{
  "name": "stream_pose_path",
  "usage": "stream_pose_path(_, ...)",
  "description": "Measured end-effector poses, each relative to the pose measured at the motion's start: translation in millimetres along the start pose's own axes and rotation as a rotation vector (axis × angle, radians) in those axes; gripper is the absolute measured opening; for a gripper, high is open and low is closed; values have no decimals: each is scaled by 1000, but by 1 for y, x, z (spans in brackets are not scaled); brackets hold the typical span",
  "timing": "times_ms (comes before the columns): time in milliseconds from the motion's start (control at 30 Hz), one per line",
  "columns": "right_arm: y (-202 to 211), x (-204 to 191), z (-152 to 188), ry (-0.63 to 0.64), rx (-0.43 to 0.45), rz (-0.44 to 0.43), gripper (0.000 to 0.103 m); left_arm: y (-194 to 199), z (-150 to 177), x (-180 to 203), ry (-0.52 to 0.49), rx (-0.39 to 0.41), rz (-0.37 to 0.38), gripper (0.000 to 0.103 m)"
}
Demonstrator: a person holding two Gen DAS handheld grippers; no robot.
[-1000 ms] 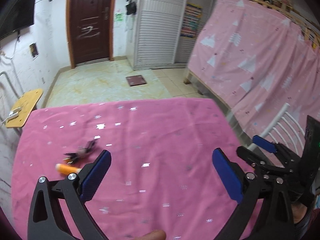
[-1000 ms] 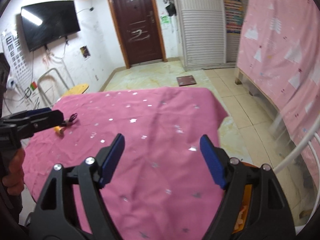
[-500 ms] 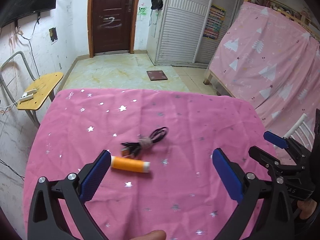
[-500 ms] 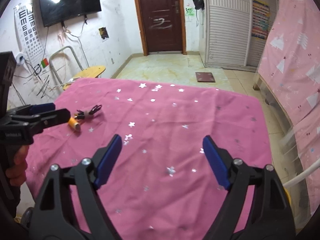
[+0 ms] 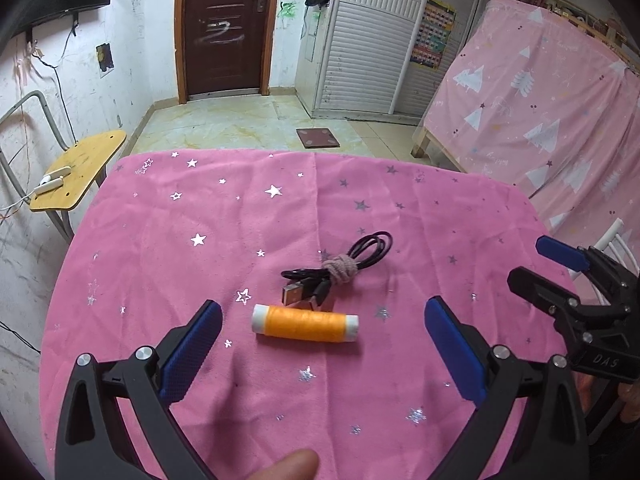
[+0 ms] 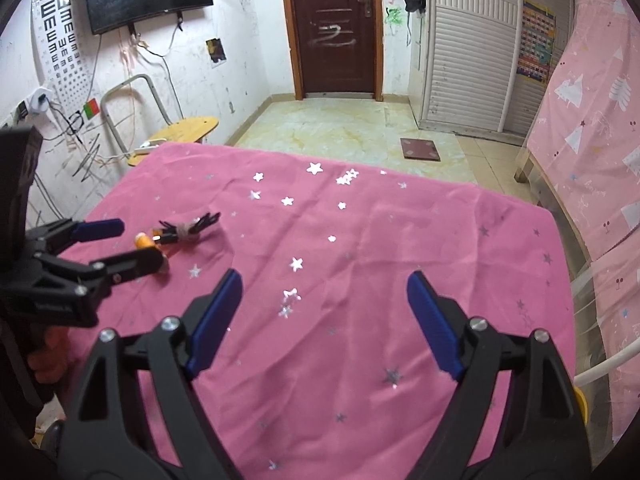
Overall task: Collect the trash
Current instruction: 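Grasp the orange thread spool with the left tool while the right tool grasps the black cable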
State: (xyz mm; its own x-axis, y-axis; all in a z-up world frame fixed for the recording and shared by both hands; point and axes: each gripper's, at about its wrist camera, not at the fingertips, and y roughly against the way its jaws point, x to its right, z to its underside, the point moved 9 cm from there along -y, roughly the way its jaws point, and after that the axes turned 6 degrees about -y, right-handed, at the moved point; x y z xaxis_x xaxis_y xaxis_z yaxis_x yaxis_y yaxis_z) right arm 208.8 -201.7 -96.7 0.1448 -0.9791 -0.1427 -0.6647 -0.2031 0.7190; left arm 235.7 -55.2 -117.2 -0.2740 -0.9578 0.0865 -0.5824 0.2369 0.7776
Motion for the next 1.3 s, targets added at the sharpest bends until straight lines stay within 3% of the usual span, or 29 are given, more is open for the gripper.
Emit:
stream_pose_path(233, -12, -18, -14, 1, 0, -35, 81, -15, 9, 4, -21, -40, 17, 71)
stream_pose_path(400, -25, -41, -22, 33, -19, -72, 81, -15, 9, 0, -29, -36, -14, 50)
stream_pose_path(567, -37, -63, -25, 62, -37, -108, 85, -8, 15, -14, -7, -38, -46, 50)
stream_pose_path(1100, -74, -121, -16, 150, -134, -187, 85, 25, 34, -63, 64, -6, -113, 50)
stream_pose_path(1167, -79, -124, -14, 151, -150, -186, 71, 28, 38, -67, 72, -4, -118, 50)
stream_pose_path(1300, -84, -124, -11, 149, -174, -194, 62, 32, 40, -74, 84, -2, -133, 50)
